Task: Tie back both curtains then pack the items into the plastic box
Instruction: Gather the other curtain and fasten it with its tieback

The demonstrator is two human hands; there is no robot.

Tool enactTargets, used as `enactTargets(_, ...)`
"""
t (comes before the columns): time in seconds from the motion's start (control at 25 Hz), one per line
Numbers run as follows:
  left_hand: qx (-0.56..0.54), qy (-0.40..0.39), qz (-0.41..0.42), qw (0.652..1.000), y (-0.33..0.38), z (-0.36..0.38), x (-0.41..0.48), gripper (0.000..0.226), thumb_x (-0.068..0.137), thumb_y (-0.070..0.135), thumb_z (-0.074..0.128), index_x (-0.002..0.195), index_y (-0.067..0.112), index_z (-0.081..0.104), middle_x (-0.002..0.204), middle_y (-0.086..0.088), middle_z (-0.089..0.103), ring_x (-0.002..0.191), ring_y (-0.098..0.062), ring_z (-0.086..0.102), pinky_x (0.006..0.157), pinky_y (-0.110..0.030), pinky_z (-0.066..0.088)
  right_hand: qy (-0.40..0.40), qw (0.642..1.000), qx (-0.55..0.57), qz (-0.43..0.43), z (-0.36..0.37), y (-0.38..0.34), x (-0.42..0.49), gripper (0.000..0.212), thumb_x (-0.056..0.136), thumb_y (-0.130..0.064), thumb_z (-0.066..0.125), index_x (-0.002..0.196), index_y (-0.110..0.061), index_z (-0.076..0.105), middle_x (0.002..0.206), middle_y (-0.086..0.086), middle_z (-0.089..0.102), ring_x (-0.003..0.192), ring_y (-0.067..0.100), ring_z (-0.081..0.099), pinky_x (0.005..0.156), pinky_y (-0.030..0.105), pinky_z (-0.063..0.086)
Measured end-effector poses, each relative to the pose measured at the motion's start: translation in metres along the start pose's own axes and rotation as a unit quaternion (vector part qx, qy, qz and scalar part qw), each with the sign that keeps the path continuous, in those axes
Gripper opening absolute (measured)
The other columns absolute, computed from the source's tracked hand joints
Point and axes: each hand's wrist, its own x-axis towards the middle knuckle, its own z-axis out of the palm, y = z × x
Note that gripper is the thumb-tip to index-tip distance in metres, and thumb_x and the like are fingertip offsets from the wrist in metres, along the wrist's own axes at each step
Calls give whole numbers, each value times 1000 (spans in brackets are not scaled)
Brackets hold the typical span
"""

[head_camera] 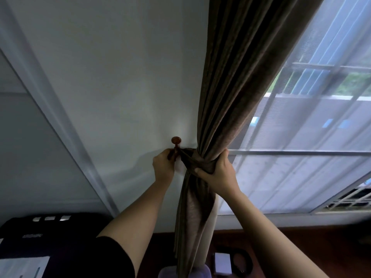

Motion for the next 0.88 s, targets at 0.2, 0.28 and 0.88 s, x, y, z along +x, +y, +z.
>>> enactTargets(0.2, -20, -18, -48, 998, -1, 0, -10, 20, 91, 16, 55, 87, 2, 70, 81, -15, 72, 76, -28, 67, 65, -27, 46, 9, 999, 45, 5, 1, 27, -9, 94, 71, -36, 77, 143, -9, 23, 141, 6, 41, 128, 23, 44, 101, 36, 43)
enactTargets(0.28, -107, -149, -145, 972, 2, 3, -24, 24, 82, 4, 54, 102, 9, 66, 97, -12, 70, 90, -25, 64, 70, -25, 45, 37, 997, 46, 49, 13, 39, -37, 90, 75, -31, 74, 144, -4, 22, 147, 13, 36, 136, 26, 36, 111, 32, 31)
enactTargets(0.88, -34, -238, -154, 958, -2, -45, -84, 59, 68, 12, 70, 125, 20, 55, 70, -1, 63, 68, -18, 63, 74, -38, 56, -231, 962, 138, 56, 50, 29, -25, 81, 70, -6, 66, 139, -17, 24, 123, 4, 53, 115, 18, 51, 90, 27, 44)
